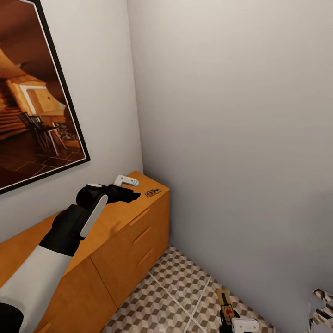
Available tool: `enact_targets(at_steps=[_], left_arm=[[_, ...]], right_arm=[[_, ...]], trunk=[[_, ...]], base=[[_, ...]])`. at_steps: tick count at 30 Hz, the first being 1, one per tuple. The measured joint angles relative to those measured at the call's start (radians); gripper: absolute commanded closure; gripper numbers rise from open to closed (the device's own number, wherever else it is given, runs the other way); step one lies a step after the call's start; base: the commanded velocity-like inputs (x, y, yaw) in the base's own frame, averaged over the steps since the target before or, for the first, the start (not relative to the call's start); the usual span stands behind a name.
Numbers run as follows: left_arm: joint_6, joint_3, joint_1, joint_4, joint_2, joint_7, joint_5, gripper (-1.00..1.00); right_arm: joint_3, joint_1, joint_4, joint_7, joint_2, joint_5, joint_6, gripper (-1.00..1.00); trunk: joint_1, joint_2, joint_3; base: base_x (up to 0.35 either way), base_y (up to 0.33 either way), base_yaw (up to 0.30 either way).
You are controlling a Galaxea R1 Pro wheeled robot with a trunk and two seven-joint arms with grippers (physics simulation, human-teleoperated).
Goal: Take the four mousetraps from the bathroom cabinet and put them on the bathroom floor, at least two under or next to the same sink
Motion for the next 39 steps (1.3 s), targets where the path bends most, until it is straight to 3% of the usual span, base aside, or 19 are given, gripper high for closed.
enact_targets(at_steps=[14, 18, 22, 27, 39], left_arm=[[-0.001, 0.000, 0.000, 0.007, 0.000, 0.000, 0.000, -1.00], [-0.001, 0.000, 0.000, 0.006, 0.000, 0.000, 0.000, -1.00], [0.000, 0.000, 0.000, 0.003, 0.000, 0.000, 0.000, -1.00], [-0.001, -0.001, 0.000, 0.000, 0.000, 0.000, 0.000, -1.00], [-0.001, -0.032, 0.000, 0.005, 0.000, 0.000, 0.000, -1.00]], right_arm=[[0.000, 0.000, 0.000, 0.000, 0.002, 0.000, 0.001, 1.00], [0.000, 0.001, 0.002, 0.001, 0.001, 0.000, 0.047, 1.00], [0.000, 0.059, 0.003, 0.011, 0.003, 0.000, 0.130, 1.00], [0.000, 0.122, 0.003, 0.022, 0.004, 0.000, 0.150, 1.00], [0.001, 0.146, 0.003, 0.035, 0.025, 0.000, 0.157, 1.00]], trunk=[[0.000, 0.000, -0.005], [0.000, 0.000, -0.005], [0.000, 0.000, -0.005], [0.000, 0.000, -0.005], [0.000, 0.000, -0.005]], base=[[0.120, 0.000, 0.000], [0.252, 0.000, 0.000], [0.195, 0.000, 0.000], [0.054, 0.000, 0.000], [0.003, 0.000, 0.000]])
